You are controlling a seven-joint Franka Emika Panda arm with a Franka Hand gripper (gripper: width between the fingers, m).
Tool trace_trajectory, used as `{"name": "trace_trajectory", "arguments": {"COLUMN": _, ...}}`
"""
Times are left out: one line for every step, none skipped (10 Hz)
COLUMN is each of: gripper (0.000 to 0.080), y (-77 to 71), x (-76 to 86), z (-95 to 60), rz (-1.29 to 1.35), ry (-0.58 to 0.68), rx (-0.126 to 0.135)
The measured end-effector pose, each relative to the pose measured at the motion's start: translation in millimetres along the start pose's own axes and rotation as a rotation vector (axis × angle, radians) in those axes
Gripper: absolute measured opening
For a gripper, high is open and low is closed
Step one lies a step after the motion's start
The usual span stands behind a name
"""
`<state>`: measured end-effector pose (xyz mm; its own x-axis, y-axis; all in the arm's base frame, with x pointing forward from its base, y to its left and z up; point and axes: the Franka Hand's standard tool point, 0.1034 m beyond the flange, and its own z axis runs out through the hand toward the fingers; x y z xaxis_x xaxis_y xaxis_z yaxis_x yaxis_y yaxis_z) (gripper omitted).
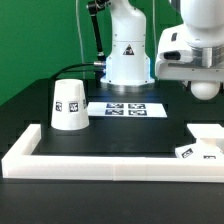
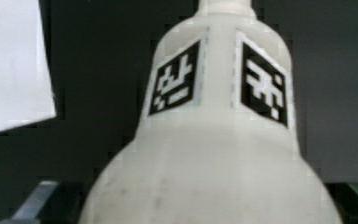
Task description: Assemble lamp
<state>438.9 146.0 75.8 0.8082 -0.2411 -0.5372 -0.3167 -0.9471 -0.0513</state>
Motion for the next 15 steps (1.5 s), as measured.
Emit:
{"name": "trace_trajectory", "arguments": {"gripper": 0.0577, "y": -2.4, "x": 0.2, "z": -1.3, "rz": -0.008, "ry": 0.083, "rx": 0.01}}
{"name": "trace_trajectory", "arguments": {"gripper": 0.0577, "y": -2.8, "x": -1.5, "z": -0.3, "rz": -0.014, "ry": 0.142, "rx": 0.015}}
{"name": "trace_trajectory", "arguments": {"gripper": 0.0577, "y": -3.4, "x": -0.6, "z": -0.2, "rz": -0.019, "ry": 0.184, "rx": 0.02}}
{"name": "trace_trajectory", "arguments": {"gripper": 0.0577, "y": -2.0, "x": 6.0, "z": -5.3, "rz": -0.025, "ry": 0.273, "rx": 0.038}}
{"name": "trace_trajectory", "arguments": {"gripper": 0.0577, "y": 2.1, "x": 6.5, "z": -14.0, "rz": -0.036, "ry": 0.364, "rx": 0.048}}
{"name": "trace_trajectory", "arguments": {"gripper": 0.0577, "y": 4.8, "x": 7.6, "z": -20.9, "rz": -0.047, "ry": 0.404, "rx": 0.052}}
{"name": "trace_trajectory", "arguments": {"gripper": 0.0577, "y": 5.3, "x": 12.6, "z": -35.4, "rz": -0.067, "ry": 0.483, "rx": 0.057}}
{"name": "trace_trajectory", "arguments": {"gripper": 0.0577, "y": 8.5, "x": 12.4, "z": -52.3, "rz": -0.089, "ry": 0.556, "rx": 0.058}}
{"name": "trace_trajectory", "arguments": {"gripper": 0.0577, "y": 8.7, "x": 11.7, "z": -61.8, "rz": -0.105, "ry": 0.621, "rx": 0.059}}
{"name": "trace_trajectory", "arguments": {"gripper": 0.0577, "y": 6.9, "x": 8.9, "z": -65.2, "rz": -0.12, "ry": 0.687, "rx": 0.062}}
{"name": "trace_trajectory", "arguments": {"gripper": 0.0577, "y": 3.0, "x": 8.0, "z": -63.3, "rz": -0.115, "ry": 0.754, "rx": 0.089}}
{"name": "trace_trajectory", "arguments": {"gripper": 0.0577, "y": -1.9, "x": 5.7, "z": -60.4, "rz": -0.123, "ry": 0.81, "rx": 0.113}}
{"name": "trace_trajectory", "arguments": {"gripper": 0.0577, "y": -5.7, "x": 3.0, "z": -57.9, "rz": -0.137, "ry": 0.842, "rx": 0.124}}
{"name": "trace_trajectory", "arguments": {"gripper": 0.0577, "y": -9.7, "x": 3.2, "z": -54.9, "rz": -0.207, "ry": 0.884, "rx": 0.11}}
{"name": "trace_trajectory", "arguments": {"gripper": 0.0577, "y": -6.1, "x": 8.6, "z": -46.1, "rz": -0.293, "ry": 0.884, "rx": 0.057}}
